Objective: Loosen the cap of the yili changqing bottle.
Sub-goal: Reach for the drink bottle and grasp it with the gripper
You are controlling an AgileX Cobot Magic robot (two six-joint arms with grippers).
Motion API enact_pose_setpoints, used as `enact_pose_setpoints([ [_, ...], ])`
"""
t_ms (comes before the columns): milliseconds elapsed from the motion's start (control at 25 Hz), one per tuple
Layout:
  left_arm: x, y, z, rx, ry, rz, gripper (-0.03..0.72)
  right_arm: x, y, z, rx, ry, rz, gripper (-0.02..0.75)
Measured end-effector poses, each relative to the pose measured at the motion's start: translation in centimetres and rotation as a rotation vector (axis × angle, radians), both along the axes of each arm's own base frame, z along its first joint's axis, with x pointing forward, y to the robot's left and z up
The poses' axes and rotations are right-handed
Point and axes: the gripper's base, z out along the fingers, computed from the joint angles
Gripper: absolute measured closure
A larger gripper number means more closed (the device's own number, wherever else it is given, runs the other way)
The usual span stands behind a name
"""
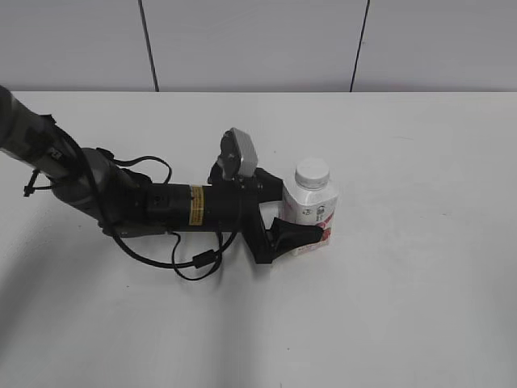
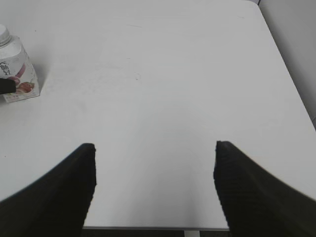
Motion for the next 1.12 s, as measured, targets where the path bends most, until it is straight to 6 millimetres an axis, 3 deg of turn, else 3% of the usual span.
enact_pose_setpoints([
  [280,0.68,1.05,-0.3,0.016,-0.015,0.025,0.1,0.0,0.0,0.0,0.0,0.0,0.0,0.152],
  [920,1.09,0.86,0.01,0.006,-0.03,0.031,0.102,0.0,0.0,0.0,0.0,0.0,0.0,0.152],
  [1120,0.86,0.42,0.21,-0.015,-0.029,0.021,0.135,0.0,0.0,0.0,0.0,0.0,0.0,0.152],
])
